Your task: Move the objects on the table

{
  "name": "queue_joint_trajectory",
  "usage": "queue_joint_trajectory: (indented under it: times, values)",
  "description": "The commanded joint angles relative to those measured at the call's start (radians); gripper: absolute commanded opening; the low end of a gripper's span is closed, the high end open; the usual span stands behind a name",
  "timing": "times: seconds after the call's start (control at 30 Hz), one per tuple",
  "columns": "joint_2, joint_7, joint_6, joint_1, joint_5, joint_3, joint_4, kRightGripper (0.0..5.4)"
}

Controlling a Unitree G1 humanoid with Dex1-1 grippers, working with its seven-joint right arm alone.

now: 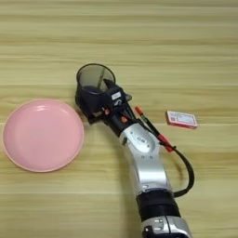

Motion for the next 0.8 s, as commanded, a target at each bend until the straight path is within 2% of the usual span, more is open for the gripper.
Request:
queue_joint_trajectory:
  times: [0.03,0.33,0.8]
  values:
    - [-0.004,-0.009,0.019,-0.012,0.016,0.016,-0.148,4.67]
    - [0.017,0.011,0.061,0.054,0.005,0.093,-0.251,4.67]
    - [0.056,0.035,0.081,0.105,-0.013,0.213,-0.265,4.67]
